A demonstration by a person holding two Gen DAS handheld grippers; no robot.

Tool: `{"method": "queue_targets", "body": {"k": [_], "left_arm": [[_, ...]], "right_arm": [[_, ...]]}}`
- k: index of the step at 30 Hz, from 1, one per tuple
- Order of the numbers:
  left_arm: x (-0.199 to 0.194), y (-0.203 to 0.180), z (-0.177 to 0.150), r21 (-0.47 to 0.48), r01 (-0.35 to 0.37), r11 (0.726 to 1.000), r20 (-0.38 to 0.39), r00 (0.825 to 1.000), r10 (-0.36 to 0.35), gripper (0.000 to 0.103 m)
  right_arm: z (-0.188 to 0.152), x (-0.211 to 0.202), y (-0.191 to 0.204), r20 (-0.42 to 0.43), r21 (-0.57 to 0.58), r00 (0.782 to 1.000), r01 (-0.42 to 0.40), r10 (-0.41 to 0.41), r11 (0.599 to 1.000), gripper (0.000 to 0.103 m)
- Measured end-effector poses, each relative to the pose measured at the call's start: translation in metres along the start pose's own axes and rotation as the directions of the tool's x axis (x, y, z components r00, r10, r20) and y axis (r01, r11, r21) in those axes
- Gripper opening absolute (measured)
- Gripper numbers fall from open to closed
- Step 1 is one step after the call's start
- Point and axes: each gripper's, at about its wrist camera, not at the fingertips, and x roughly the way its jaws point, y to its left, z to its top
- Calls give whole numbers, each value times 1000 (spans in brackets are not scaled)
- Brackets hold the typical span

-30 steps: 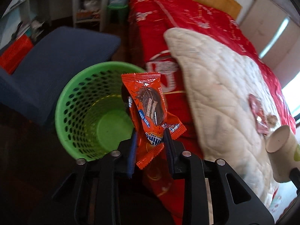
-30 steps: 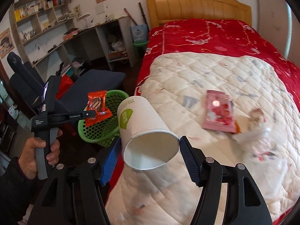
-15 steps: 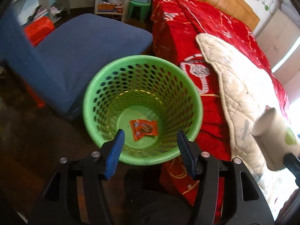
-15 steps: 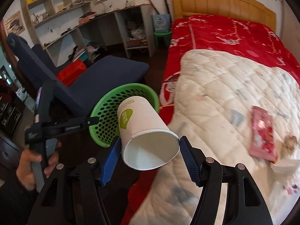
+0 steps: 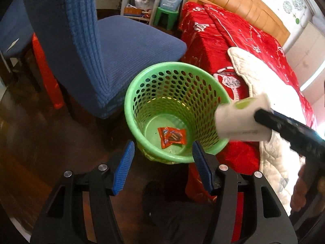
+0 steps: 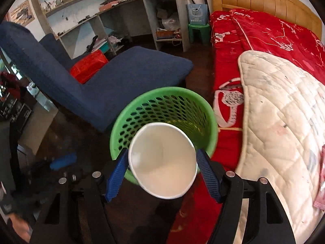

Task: Collect trash
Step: 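Open the right tool over the green basket to drop the paper cup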

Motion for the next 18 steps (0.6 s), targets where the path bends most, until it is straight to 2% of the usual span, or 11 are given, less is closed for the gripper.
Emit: {"method": "queue_targets", "body": {"k": [3, 9, 14, 18], "left_arm": [[-2, -1, -3, 6, 2, 1000, -1, 1000, -2, 59], [-10, -16, -5, 27, 23, 999, 14, 1000, -23, 59], [-20, -41, -11, 70, 53, 996, 17, 998, -54, 59], [-30, -68, -16, 117, 86, 989, 28, 996, -90, 59]], "right_arm": [[2, -4, 0, 15, 19, 1000, -2, 1, 1000, 68], [-18, -49, -12, 66, 38, 998, 17, -19, 999, 70], [-52, -100, -34, 119, 82, 990, 61, -71, 995, 79], [-87, -134, -56, 133, 135, 982, 114, -132, 984, 81]]}}
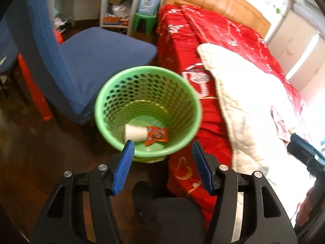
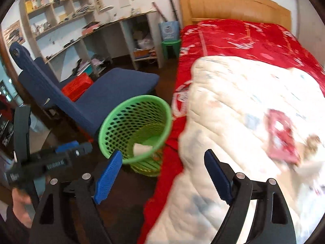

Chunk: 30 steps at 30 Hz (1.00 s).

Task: Collect trash
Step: 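Open the right tool over the green basket to drop the paper cup, then grasp the clear plastic lid with the left tool while the right tool returns to the bed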

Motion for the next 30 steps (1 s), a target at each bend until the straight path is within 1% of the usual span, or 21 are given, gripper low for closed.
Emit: {"method": "queue_targets", "body": {"k": [3, 5, 8, 13, 18, 19, 21, 24, 27, 30], "left_arm": [[-3, -18, 0, 28, 25, 999, 4, 1000, -26, 60], [-6, -33, -2, 50, 41, 998, 5, 999, -41, 64], [-6, -49, -5, 74, 58, 996, 0, 998, -58, 65], [-5, -73, -10, 102, 86, 991, -17, 996, -84, 65], [-5, -96, -14, 131, 116, 985, -34, 993, -112, 65], [-6, -103, -15, 140, 133, 981, -38, 991, -129, 65], [-7, -114, -18, 156, 151, 976, -43, 988, -146, 65], [-9, -136, -26, 205, 179, 962, -59, 984, -170, 65], [-11, -163, -38, 263, 212, 941, -79, 977, -198, 65], [-10, -194, -54, 313, 269, 911, -120, 963, -243, 65]], "right_arm": [[-17, -18, -19, 4, 38, 999, 47, -47, 998, 81], [-33, -34, -36, 11, 79, 997, 79, -80, 994, 81], [-53, -58, -58, 25, 135, 991, 125, -129, 983, 82], [-82, -99, -102, 41, 216, 969, 228, -242, 949, 83], [-108, -130, -146, 38, 299, 945, 299, -324, 906, 83], [-115, -137, -156, 35, 320, 939, 313, -341, 894, 83], [-120, -145, -166, 30, 344, 931, 331, -363, 879, 83], [-129, -157, -182, 26, 377, 920, 353, -391, 856, 83], [-135, -167, -194, 28, 400, 910, 369, -413, 839, 83], [-140, -178, -204, 38, 421, 903, 374, -428, 827, 83]]}}
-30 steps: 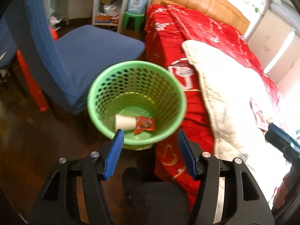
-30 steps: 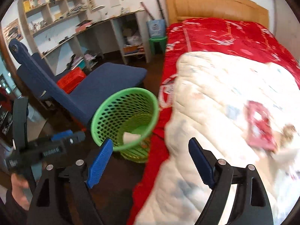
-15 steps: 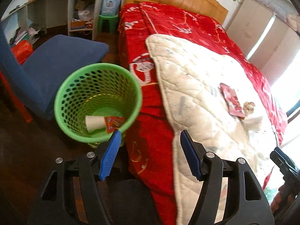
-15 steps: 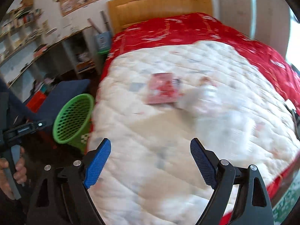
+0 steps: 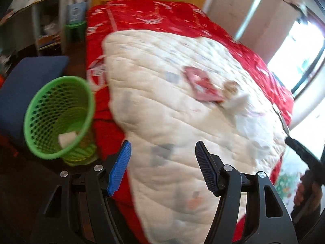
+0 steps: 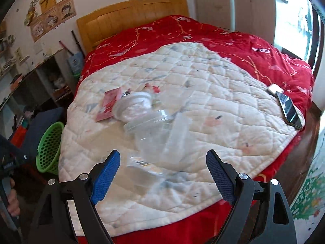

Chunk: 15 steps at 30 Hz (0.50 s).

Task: Collect trash
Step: 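Grasp the clear plastic lid with the left tool while the right tool returns to the bed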

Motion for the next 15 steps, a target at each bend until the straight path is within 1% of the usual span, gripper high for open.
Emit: {"method": "queue_targets", "body": {"k": [2, 6, 7, 9, 10, 15], "left_arm": [[6, -21, -3, 36, 47, 998, -23, 999, -47, 65], [18, -63, -15, 114, 118, 986, -54, 992, -112, 65], [23, -78, -19, 141, 146, 979, -71, 988, -137, 65], [29, -95, -26, 170, 174, 970, -91, 983, -160, 65], [34, -107, -29, 191, 200, 961, -108, 977, -182, 65], [56, -140, -32, 232, 265, 936, -165, 959, -231, 65]], "right_arm": [[3, -1, -8, 8, 11, 1000, 6, -6, 1000, 83], [5, -7, -20, 20, 28, 1000, 12, -13, 1000, 83], [5, -8, -24, 24, 32, 1000, 13, -14, 999, 83], [6, -11, -30, 27, 40, 1000, 13, -14, 999, 83], [6, -12, -32, 29, 43, 999, 14, -15, 999, 83], [6, -16, -47, 38, 64, 999, 22, -24, 998, 83]]}}
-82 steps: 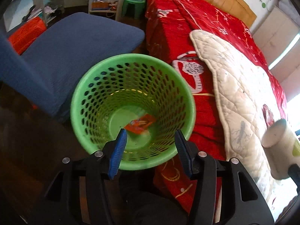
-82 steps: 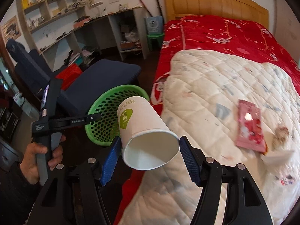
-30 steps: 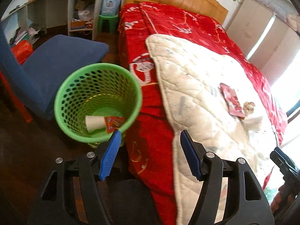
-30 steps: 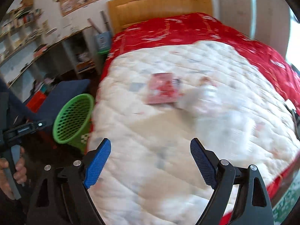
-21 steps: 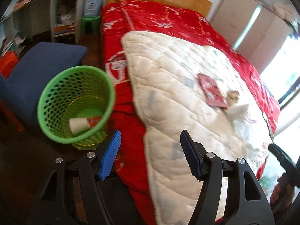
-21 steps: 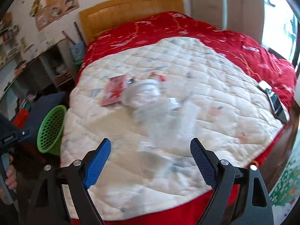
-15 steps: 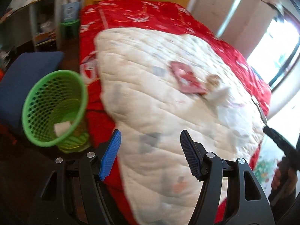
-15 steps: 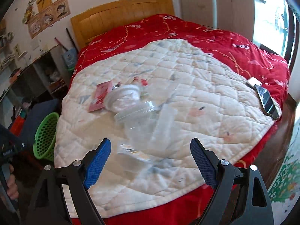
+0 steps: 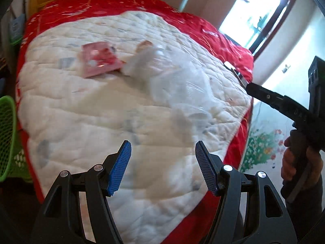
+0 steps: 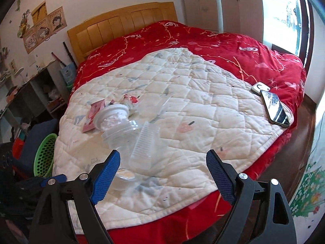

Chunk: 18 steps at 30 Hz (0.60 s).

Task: Collect trash
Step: 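Grasp the clear plastic lid with the left tool while the right tool returns to the bed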

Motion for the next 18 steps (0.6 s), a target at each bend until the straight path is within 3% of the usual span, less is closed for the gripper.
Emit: {"method": "queue_targets", "body": {"k": [4, 10, 15, 18], "left_arm": [[20, -23, 6, 58, 28, 998, -18, 999, -27, 65], [51, -42, 19, 111, 19, 994, -61, 998, -12, 65], [67, -44, 23, 110, -6, 994, -80, 997, 15, 65], [72, -41, 26, 92, 1, 996, -78, 997, 7, 60]], "right_arm": [[0, -1, -12, 4, 28, 1000, -4, 4, 1000, 83], [0, -1, -22, 10, 55, 1000, -12, 11, 998, 83], [0, 2, -28, 7, 63, 1000, -8, 8, 998, 83], [-1, 5, -32, -2, 70, 1000, -10, 10, 997, 83]]}}
